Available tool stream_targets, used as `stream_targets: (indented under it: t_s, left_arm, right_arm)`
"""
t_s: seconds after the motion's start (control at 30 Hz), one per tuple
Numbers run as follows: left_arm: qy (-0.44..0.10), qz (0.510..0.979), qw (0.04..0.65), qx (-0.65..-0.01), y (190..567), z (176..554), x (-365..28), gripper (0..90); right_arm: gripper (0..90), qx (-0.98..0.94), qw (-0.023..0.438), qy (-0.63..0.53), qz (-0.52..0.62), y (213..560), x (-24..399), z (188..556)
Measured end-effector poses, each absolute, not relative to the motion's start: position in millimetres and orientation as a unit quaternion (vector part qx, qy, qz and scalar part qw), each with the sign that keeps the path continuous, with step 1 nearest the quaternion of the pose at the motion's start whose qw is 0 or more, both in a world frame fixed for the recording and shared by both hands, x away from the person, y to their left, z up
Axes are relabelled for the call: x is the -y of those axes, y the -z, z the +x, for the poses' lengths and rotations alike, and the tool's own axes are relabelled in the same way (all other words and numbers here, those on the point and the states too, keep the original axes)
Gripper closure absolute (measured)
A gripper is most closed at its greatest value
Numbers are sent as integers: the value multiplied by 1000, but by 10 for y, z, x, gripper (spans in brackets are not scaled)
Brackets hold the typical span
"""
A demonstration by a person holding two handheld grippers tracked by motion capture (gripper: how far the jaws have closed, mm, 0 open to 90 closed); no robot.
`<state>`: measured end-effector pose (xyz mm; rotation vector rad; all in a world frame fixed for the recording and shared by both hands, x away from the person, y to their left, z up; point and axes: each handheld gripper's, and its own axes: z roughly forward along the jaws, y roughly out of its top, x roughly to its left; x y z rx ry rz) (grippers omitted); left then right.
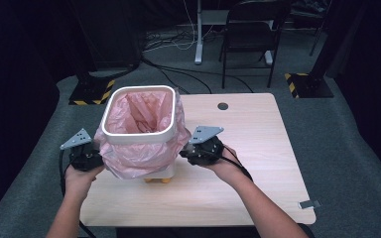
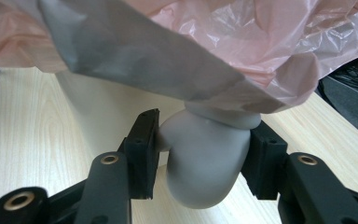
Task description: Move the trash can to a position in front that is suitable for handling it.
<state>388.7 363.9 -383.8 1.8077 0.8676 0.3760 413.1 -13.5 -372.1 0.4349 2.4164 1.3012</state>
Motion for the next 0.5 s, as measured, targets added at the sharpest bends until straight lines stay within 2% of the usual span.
stream_targets:
  t_s: [0.5]
  left_arm:
    - [-159, 765, 523, -341, 3697, 3780, -3366, 698]
  right_arm:
    - [517, -853, 196, -459, 151, 3625, 416, 3938]
